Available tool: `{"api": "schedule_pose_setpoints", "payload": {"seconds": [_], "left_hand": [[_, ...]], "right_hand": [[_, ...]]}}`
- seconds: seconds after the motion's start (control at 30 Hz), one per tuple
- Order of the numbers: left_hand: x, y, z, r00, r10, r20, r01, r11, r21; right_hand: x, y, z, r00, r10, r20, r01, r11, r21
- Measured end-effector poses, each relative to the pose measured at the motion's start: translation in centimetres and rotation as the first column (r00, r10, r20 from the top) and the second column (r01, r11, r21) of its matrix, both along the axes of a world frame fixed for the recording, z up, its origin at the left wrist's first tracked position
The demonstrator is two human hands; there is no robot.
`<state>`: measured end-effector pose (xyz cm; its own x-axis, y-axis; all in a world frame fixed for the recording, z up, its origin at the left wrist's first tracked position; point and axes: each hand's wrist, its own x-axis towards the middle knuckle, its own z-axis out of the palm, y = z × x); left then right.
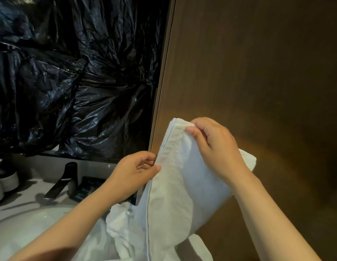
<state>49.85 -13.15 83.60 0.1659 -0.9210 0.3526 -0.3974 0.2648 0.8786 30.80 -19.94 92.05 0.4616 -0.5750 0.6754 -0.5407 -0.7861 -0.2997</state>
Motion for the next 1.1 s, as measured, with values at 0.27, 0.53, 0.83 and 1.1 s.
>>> {"api": "schedule_pose_setpoints", "payload": {"seconds": [0.27,0.53,0.83,1.1], "left_hand": [[0.8,-1.6,-4.5,0.97,-0.082,0.227,0.045,0.985,0.164],[1.4,-1.7,-5.5,0.952,-0.167,0.255,0.095,0.957,0.274],[1.8,-1.5,-5.7,0.818,-0.528,0.23,0.325,0.753,0.571],[-2.9,-3.5,-20.2,0.731,-0.579,0.36,0.146,0.649,0.747]], "right_hand": [[-2.2,-0.7,-0.6,0.993,-0.019,0.115,0.012,0.998,0.062],[-5.3,-1.0,-4.2,0.959,-0.118,0.257,0.055,0.969,0.241],[-9.0,-0.8,-12.9,0.893,-0.392,0.22,0.207,0.794,0.572],[-12.3,2.6,-29.6,0.805,-0.588,-0.078,0.397,0.435,0.808]]}}
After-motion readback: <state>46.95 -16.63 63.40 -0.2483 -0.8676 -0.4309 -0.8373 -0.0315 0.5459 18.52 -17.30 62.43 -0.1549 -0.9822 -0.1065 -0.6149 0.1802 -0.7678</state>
